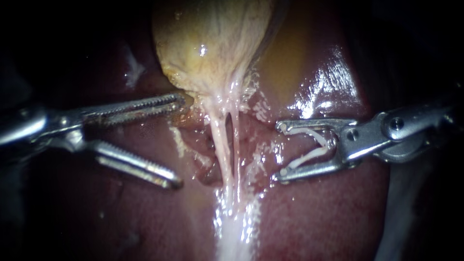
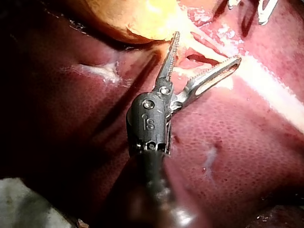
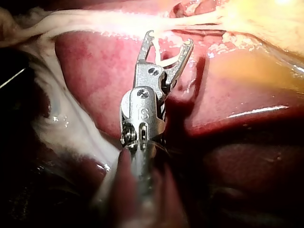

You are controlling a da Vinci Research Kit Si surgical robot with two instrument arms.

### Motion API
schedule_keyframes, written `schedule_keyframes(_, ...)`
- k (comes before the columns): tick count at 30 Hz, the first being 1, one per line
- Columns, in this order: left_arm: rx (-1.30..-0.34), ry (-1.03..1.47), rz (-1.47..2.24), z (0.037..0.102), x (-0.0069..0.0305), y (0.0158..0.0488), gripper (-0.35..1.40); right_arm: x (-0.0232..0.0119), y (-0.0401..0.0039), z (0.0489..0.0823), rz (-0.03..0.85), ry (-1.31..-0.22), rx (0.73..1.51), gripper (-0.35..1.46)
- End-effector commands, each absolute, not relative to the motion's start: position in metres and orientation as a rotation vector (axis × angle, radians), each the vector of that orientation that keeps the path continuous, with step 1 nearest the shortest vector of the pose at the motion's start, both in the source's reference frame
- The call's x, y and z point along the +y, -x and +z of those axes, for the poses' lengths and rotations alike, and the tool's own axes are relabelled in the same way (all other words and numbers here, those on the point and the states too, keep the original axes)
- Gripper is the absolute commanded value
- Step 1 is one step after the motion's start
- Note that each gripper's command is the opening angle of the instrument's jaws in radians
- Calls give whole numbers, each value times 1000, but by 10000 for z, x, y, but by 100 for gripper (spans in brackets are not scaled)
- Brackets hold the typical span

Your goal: Grabbing gallbladder

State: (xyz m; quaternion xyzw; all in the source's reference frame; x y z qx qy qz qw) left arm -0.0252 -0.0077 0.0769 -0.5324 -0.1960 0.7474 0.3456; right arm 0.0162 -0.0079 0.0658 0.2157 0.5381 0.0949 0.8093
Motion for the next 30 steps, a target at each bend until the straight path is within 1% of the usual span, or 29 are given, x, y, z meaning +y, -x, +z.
schedule_keyframes(1, -513, 1365, 1927, 773, -75, 249, 96, -79, -162, 658, 203, -461, 1150, 50)
schedule_keyframes(5, -519, 1327, 1884, 785, -70, 242, 93, -79, -162, 658, 203, -461, 1150, 50)
schedule_keyframes(7, -542, 1294, 1861, 791, -69, 242, 90, -79, -162, 658, 203, -461, 1150, 50)
schedule_keyframes(10, -569, 1246, 1835, 798, -71, 243, 79, -80, -162, 658, 203, -461, 1150, 50)
schedule_keyframes(17, -618, 1156, 1769, 810, -76, 246, 69, -80, -162, 658, 204, -460, 1153, 50)
schedule_keyframes(30, -611, 1131, 1757, 831, -59, 254, 68, -80, -164, 658, 205, -460, 1153, 50)
